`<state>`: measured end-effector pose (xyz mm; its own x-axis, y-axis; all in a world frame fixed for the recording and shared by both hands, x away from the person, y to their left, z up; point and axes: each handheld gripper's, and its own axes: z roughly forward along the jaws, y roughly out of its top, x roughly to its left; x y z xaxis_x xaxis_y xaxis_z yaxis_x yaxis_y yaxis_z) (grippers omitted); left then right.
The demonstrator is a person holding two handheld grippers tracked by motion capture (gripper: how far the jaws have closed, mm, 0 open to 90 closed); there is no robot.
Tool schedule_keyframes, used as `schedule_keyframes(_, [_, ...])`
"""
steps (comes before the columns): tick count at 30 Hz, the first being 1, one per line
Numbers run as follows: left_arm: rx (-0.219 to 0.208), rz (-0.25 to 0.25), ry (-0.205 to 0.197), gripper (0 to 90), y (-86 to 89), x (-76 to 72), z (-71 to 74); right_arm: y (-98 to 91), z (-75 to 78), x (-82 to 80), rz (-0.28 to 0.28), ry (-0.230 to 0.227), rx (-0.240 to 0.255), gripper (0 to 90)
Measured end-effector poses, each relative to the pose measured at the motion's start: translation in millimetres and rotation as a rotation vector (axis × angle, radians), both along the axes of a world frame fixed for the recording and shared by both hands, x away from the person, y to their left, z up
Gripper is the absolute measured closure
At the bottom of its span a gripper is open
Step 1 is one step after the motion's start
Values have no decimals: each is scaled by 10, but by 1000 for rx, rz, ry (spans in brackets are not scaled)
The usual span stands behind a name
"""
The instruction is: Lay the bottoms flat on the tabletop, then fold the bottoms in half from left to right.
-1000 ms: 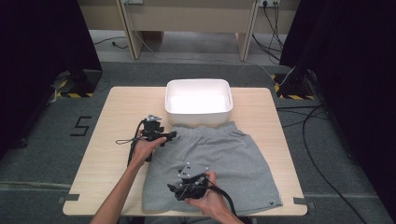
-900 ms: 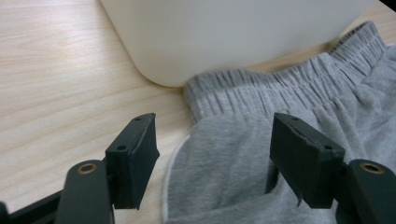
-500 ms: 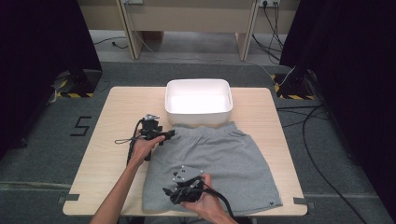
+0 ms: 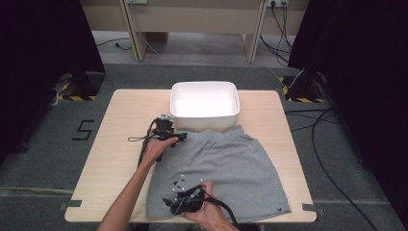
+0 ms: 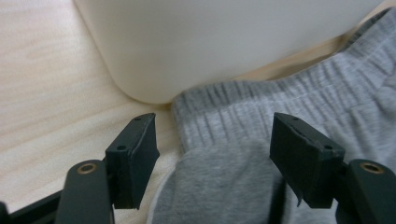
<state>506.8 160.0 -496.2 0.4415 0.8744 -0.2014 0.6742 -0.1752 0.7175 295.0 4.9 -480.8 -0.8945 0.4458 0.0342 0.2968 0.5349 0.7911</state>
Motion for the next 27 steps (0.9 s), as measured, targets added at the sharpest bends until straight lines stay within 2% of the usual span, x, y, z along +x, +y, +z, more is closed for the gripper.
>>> schedule_keyframes(3, [15, -15, 10, 345, -32, -3, -70, 22, -3, -5, 6, -6, -1, 368])
schedule_keyframes(6, [55, -32, 14, 392, -75, -10, -111, 39, -7, -20, 9, 1, -1, 368])
schedule_keyframes(9, [70, -39, 6, 468, -91, -14, -107, 53, -15, -31, 16, -6, -7, 368])
schedule_keyframes(13, [102, -67, 2, 631, -102, -38, -96, 61, -24, -43, 19, -3, -7, 368])
schedule_keyframes(16, [110, -79, 0, 693, -114, -45, -94, 76, -35, -63, 21, 1, -8, 368])
schedule_keyframes(19, [107, -87, 2, 729, -109, -47, -94, 99, -59, -84, 33, -6, -15, 368])
schedule_keyframes(20, [112, -90, 0, 735, -111, -49, -94, 110, -67, -95, 32, 7, -17, 368])
schedule_keyframes(24, [151, -97, -17, 747, -149, -74, -90, 148, -96, -98, 40, 2, -24, 368])
schedule_keyframes(27, [145, -93, -14, 750, -145, -73, -91, 172, -110, -114, 41, 3, -20, 369])
